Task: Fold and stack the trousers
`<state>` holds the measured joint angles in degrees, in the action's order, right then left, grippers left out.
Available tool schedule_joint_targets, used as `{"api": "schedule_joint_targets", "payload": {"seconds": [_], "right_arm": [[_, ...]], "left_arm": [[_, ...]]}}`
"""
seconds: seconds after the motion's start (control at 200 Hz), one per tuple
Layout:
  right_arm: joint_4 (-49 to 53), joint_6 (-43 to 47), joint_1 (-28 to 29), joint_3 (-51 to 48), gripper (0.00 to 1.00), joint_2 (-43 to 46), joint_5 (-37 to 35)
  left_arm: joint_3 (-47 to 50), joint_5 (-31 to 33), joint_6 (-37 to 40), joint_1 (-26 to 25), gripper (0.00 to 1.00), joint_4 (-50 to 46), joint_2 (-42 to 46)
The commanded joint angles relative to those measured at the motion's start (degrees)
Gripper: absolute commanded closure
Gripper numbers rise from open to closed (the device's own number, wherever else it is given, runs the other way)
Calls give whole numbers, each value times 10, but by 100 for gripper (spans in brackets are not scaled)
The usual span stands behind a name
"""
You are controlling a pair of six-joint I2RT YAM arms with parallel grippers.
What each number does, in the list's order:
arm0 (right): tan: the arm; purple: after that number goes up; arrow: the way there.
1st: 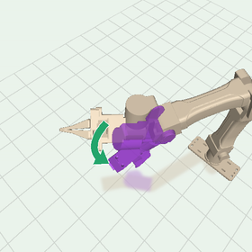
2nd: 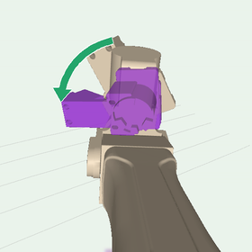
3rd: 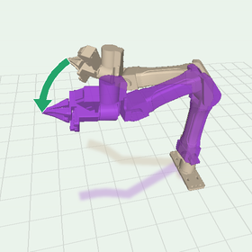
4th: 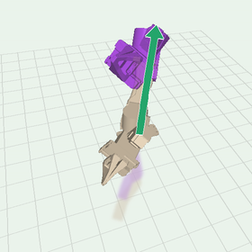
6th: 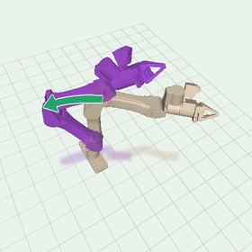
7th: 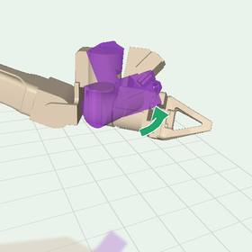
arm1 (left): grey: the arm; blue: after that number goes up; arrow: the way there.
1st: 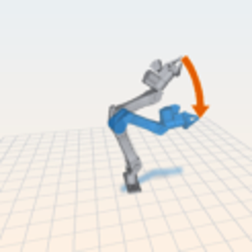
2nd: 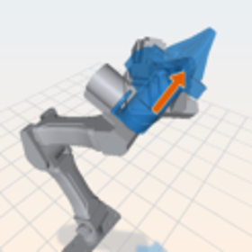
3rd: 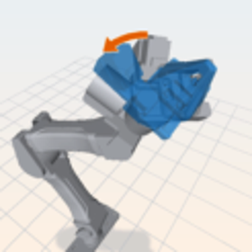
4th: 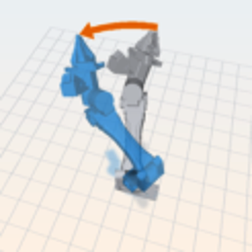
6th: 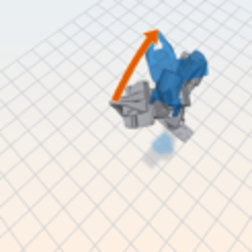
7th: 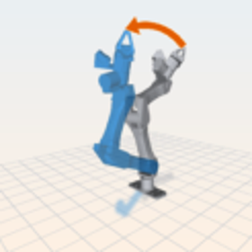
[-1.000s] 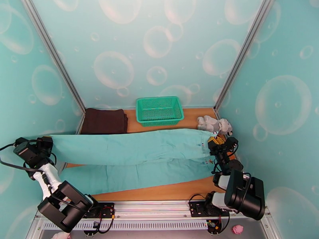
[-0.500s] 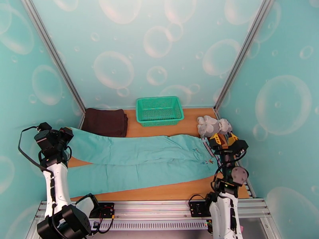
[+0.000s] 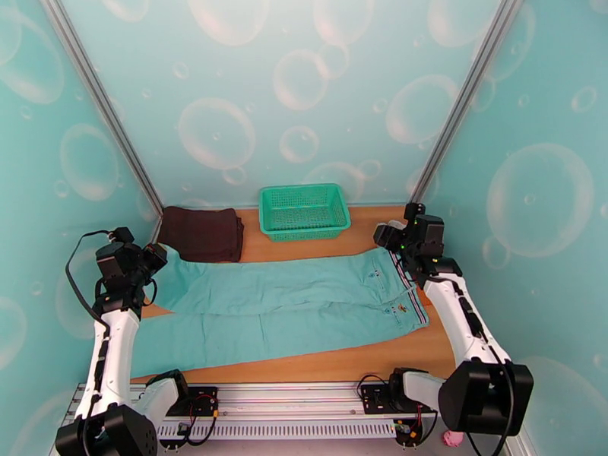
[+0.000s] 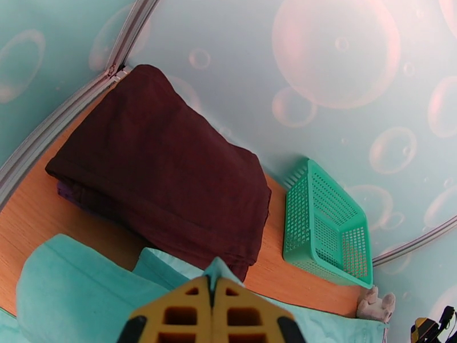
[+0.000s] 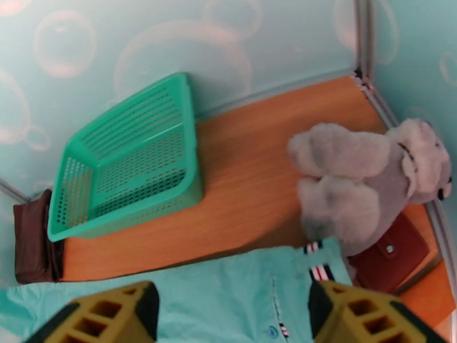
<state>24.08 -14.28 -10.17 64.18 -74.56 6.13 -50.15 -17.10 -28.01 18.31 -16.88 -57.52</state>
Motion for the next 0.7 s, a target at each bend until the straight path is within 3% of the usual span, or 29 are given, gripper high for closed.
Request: {"api": "schedule_joint_targets", "payload": {"seconds": [0.0,0.235,0.39,0.695], "right_arm": [[73,34,-11,17,25,-45,-51],[34,45,1,34,26,-146,-36],[36,55,33,69,26,-201,-102],[33,63,34,89,28,-253,-111]], "left_arm": [[2,-13,15,-6,100,-3,13],[5,-19,10,-13,100,2,16],[5,-19,8,-14,100,6,17],[5,-27,5,-15,100,10,18]]}}
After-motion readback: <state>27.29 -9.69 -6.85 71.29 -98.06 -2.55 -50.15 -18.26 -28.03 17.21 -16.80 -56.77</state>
